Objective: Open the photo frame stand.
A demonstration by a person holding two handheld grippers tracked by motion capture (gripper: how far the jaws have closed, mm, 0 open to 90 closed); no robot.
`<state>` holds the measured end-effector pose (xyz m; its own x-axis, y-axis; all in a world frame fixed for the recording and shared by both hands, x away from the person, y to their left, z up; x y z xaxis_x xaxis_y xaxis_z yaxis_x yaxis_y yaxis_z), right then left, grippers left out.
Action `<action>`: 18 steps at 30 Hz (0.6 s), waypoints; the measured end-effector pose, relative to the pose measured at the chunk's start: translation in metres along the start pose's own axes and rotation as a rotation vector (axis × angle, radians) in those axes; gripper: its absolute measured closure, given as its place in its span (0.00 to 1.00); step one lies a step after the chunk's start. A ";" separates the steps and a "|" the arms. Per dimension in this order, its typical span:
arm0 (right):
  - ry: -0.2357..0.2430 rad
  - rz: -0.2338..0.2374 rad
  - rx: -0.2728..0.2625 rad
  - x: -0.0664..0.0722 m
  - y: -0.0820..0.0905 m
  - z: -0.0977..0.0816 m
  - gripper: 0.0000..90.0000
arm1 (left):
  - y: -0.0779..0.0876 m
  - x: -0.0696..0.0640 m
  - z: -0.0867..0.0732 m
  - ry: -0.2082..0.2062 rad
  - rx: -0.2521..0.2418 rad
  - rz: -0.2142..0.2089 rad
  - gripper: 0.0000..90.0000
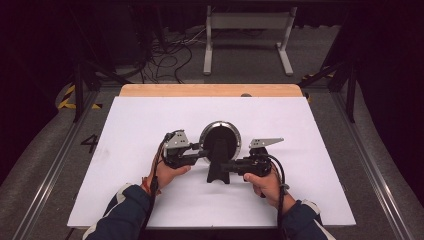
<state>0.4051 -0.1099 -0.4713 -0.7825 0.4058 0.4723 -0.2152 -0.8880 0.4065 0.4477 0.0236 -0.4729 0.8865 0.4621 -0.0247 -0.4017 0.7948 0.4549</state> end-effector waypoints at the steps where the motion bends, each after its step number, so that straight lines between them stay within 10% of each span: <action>1: 0.000 0.000 0.000 0.000 0.000 0.000 0.82 | 0.000 0.000 0.000 0.000 0.000 0.000 0.75; 18: 0.018 -0.076 0.023 -0.009 0.001 0.009 0.80 | -0.006 0.013 0.006 -0.081 -0.036 0.111 0.78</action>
<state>0.4176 -0.1122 -0.4682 -0.7749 0.4680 0.4249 -0.2612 -0.8492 0.4590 0.4625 0.0226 -0.4704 0.8513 0.5158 0.0963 -0.5048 0.7549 0.4187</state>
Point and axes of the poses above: each handheld gripper's, and its own axes: y roughly backward along the jaws, z roughly out of its top, x roughly to its left, the point moved 9 cm from there along -y, roughly forward along the jaws, and after that the axes turned 1 degree about z, right-handed, at the moved point
